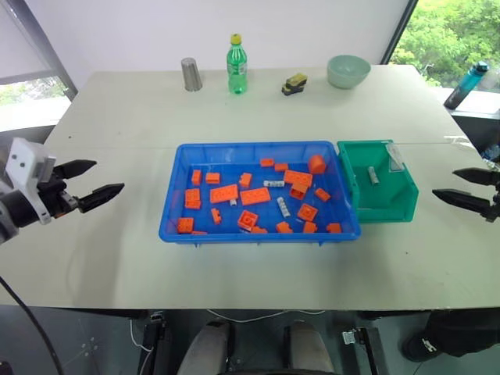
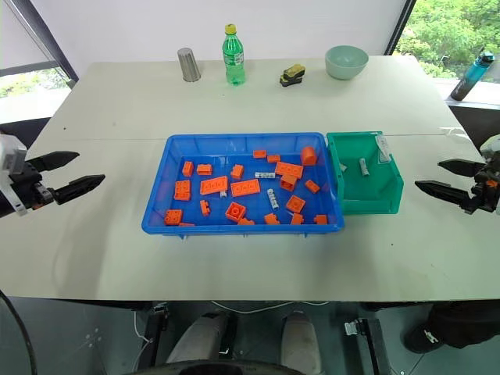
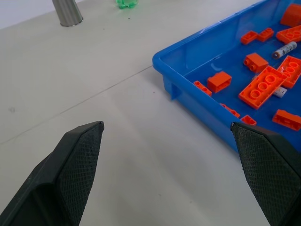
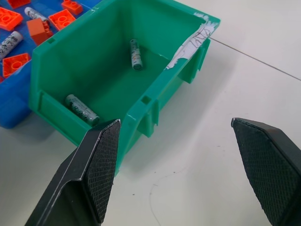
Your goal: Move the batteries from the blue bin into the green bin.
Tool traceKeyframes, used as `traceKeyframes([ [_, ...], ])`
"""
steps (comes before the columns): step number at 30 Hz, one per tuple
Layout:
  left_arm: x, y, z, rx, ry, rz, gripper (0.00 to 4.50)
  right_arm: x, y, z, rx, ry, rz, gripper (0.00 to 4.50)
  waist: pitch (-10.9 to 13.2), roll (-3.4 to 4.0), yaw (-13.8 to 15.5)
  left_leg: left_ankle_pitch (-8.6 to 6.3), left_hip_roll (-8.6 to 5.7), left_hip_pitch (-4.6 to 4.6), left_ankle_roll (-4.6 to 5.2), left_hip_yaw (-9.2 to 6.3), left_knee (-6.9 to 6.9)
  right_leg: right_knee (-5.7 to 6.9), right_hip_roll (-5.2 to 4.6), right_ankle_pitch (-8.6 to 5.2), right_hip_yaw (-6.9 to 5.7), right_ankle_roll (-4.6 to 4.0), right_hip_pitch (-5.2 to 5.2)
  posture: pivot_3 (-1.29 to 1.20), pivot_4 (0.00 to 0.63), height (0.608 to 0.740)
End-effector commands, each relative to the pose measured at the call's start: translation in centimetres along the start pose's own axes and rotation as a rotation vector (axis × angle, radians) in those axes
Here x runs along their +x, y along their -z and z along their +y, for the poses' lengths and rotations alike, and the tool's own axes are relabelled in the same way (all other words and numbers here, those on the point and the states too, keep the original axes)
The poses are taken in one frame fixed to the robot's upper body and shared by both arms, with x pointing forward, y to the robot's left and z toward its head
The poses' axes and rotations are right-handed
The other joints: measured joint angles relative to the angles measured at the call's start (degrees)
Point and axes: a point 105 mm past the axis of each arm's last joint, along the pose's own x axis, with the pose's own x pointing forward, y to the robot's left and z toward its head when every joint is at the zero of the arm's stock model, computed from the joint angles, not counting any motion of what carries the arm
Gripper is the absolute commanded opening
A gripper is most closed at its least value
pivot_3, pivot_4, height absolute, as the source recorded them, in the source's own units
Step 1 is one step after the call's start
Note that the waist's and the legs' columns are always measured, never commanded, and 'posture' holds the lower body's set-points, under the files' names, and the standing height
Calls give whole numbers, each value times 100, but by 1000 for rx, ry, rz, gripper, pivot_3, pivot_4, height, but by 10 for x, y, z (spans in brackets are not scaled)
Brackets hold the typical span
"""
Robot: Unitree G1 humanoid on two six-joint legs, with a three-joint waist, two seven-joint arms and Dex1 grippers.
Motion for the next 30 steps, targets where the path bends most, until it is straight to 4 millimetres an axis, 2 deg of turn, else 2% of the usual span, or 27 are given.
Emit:
traceKeyframes([
  [1,-5,-17,-1,58,-5,-44,4500,-3,-12,-3,-43,21,-36,3867,0,0,0,0,0,0,0,0,0,0,0,0,0,0,0,0,150,727],
  [9,-2,-17,-1,41,-9,-48,4500,-4,-8,-5,-37,38,-35,3867,0,0,0,0,0,0,0,0,0,0,0,0,0,0,0,0,150,727],
  [11,-2,-18,-3,24,-1,-53,4500,-4,-7,-5,-15,35,-37,4399,0,0,0,0,0,0,0,0,0,0,0,0,0,0,0,0,150,727],
  [15,0,-19,-6,36,7,-51,4500,-2,-11,-7,-47,41,-35,4474,0,0,0,0,0,0,0,0,1,0,0,0,0,0,0,0,150,727],
  [17,4,-24,-12,40,29,-69,4500,3,-20,-7,-67,27,-44,4474,0,1,-3,0,0,0,0,1,1,1,0,0,0,0,0,0,150,727],
  [19,9,-29,-22,32,75,-88,4500,13,-37,0,-110,-34,-60,4474,3,5,-24,0,1,0,0,2,1,0,0,0,0,0,-2,0,150,727],
  [22,14,-31,-38,35,155,-82,4500,31,-67,21,-194,-170,-93,4474,10,16,-98,0,4,-4,-1,6,-1,3,0,0,1,0,-10,0,150,727],
  [26,16,-34,-64,60,299,-49,4500,72,-118,72,-339,-412,-174,4474,16,20,-202,1,10,-4,-1,10,-9,2,4,0,0,0,-16,0,150,727],
  [30,19,-36,-78,86,388,-24,4500,114,-144,125,-467,-611,-192,4474,18,20,-248,2,12,-5,-3,6,-15,6,6,0,-1,0,-23,0,150,727],
])
